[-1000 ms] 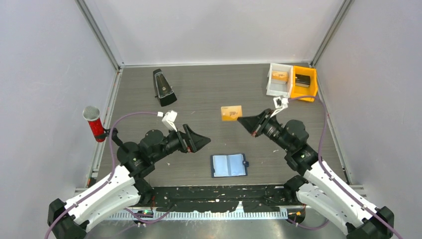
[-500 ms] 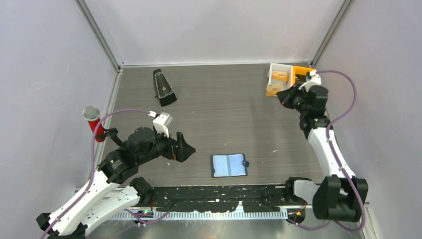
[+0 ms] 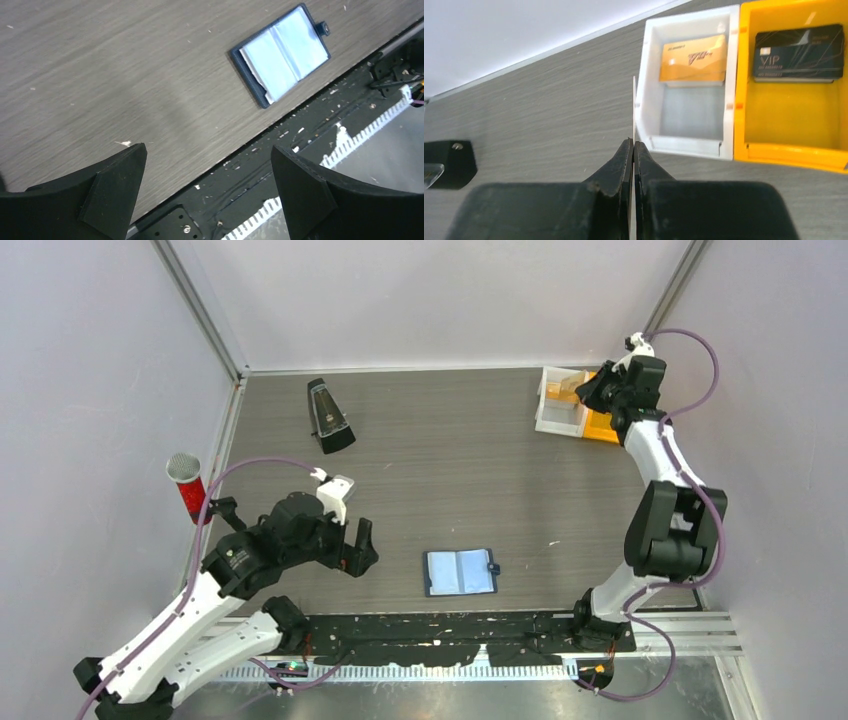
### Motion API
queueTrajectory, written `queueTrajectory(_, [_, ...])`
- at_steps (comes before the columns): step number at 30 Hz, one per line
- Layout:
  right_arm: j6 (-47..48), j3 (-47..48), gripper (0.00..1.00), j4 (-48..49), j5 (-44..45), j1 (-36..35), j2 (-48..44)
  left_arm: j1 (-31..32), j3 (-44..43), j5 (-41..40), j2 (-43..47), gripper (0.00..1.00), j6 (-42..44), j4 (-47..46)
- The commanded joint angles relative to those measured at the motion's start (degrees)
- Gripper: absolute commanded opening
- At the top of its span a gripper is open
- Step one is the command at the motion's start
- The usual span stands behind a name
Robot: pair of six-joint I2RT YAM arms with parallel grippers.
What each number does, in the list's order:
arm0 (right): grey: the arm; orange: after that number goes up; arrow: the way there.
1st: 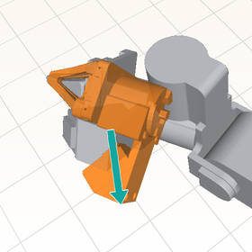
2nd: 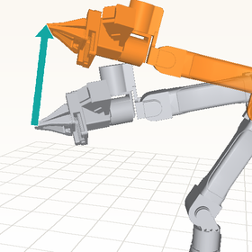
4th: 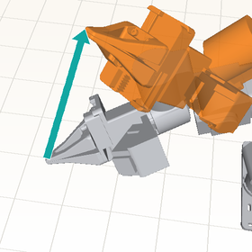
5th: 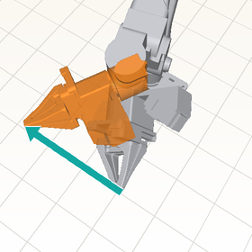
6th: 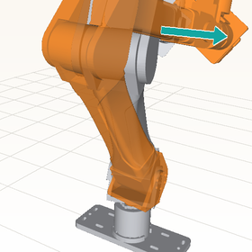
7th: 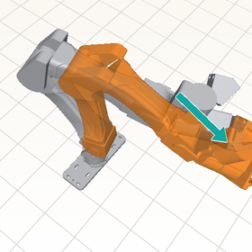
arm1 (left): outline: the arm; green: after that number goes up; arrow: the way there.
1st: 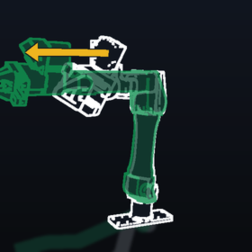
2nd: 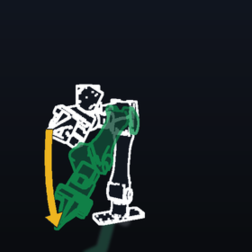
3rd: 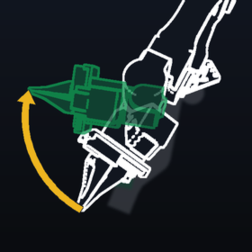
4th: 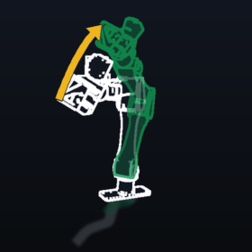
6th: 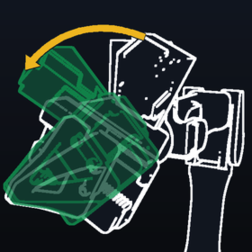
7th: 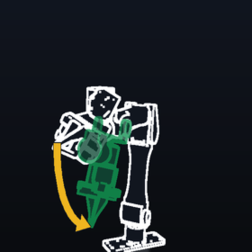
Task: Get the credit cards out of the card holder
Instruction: Place the credit card in the storage box.
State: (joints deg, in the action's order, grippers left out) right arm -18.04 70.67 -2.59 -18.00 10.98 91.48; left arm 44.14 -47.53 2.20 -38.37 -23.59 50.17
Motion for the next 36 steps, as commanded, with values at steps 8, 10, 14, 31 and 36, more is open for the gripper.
queueTrajectory(8, [-0.2, 15.8, 0.05, 5.1, 0.5, 0.2, 17.9, 0.0, -1.2, -6.7, 4.9, 0.99, 5.3, 1.0])
queueTrajectory(10, [0.0, 17.3, 0.05, 5.6, 0.4, 0.2, 19.9, 0.0, -1.2, -6.8, 4.9, 0.99, 5.6, 0.6])
queueTrajectory(14, [-0.1, 19.8, 0.05, 6.7, -1.1, 0.2, 23.0, 0.0, -1.3, -6.9, 4.9, 0.99, 5.8, 0.5])
queueTrajectory(31, [-0.3, 28.8, 0.08, 2.1, -4.4, 0.2, 32.1, 0.0, -0.9, -7.7, 7.2, 0.99, 5.9, -0.3])
queueTrajectory(36, [-0.1, 32.5, 0.08, -1.3, -5.7, 0.3, 34.0, 0.0, -0.8, -7.9, 7.1, 0.99, 5.9, -0.4])
